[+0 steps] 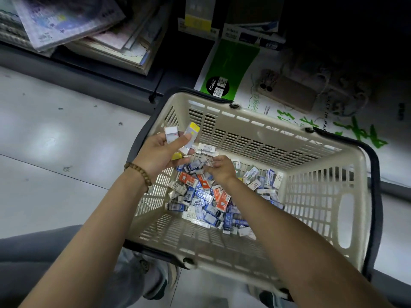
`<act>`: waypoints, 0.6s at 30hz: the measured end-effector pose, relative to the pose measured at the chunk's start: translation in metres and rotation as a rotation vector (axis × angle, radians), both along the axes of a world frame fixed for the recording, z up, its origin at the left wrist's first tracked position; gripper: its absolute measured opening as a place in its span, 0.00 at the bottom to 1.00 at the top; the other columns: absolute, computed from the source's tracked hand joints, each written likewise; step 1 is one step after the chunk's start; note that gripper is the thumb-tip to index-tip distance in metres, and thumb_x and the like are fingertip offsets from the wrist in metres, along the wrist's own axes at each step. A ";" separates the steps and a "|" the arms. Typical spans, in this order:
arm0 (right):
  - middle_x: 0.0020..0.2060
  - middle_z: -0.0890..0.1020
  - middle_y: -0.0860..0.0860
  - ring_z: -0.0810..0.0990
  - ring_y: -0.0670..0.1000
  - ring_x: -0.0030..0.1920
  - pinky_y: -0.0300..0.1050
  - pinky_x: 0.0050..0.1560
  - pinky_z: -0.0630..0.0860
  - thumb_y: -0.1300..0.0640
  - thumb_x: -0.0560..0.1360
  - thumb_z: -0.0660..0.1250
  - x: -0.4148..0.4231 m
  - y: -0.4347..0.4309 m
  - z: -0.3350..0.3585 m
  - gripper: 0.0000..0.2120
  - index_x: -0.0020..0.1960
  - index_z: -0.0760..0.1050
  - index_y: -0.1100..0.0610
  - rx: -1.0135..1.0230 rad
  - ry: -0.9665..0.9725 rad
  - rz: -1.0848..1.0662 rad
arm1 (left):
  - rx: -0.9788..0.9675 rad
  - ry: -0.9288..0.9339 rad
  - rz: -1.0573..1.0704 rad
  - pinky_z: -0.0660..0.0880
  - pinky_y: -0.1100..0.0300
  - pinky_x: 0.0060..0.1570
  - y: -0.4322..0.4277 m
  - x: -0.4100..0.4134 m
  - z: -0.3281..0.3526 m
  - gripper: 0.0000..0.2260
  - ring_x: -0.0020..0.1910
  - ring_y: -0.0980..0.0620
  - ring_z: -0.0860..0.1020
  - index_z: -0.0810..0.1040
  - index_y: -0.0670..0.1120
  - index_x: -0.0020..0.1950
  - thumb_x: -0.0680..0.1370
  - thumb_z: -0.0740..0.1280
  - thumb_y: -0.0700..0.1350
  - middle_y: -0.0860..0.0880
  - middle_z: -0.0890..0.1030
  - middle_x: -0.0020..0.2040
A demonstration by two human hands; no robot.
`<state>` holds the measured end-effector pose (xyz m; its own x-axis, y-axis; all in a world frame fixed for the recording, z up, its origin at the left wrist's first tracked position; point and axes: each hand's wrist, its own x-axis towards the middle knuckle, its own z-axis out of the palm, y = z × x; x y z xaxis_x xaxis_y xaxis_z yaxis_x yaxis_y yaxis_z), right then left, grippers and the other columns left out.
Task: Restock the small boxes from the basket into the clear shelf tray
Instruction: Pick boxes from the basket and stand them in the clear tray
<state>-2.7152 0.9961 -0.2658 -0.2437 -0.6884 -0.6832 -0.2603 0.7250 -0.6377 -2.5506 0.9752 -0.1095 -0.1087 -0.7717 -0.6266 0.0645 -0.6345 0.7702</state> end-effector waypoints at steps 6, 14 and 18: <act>0.53 0.82 0.57 0.79 0.48 0.45 0.33 0.45 0.78 0.64 0.68 0.75 -0.040 0.019 0.047 0.19 0.57 0.78 0.65 -0.023 -0.114 -0.012 | 0.005 0.111 0.093 0.76 0.68 0.29 0.003 -0.011 0.031 0.02 0.30 0.58 0.80 0.77 0.43 0.44 0.73 0.69 0.40 0.49 0.81 0.36; 0.52 0.82 0.52 0.80 0.45 0.45 0.34 0.44 0.73 0.57 0.73 0.70 -0.090 0.029 0.190 0.13 0.57 0.76 0.54 -0.186 -0.119 0.140 | -0.308 -0.161 -0.314 0.74 0.67 0.30 -0.006 -0.029 0.111 0.05 0.28 0.58 0.73 0.77 0.43 0.43 0.72 0.71 0.42 0.49 0.76 0.34; 0.41 0.83 0.49 0.81 0.42 0.36 0.32 0.37 0.76 0.61 0.75 0.68 -0.105 0.035 0.298 0.11 0.56 0.77 0.53 -0.413 -0.182 0.129 | -0.509 -0.355 -0.537 0.69 0.68 0.26 -0.013 -0.029 0.171 0.10 0.24 0.61 0.70 0.79 0.47 0.40 0.68 0.74 0.52 0.57 0.74 0.25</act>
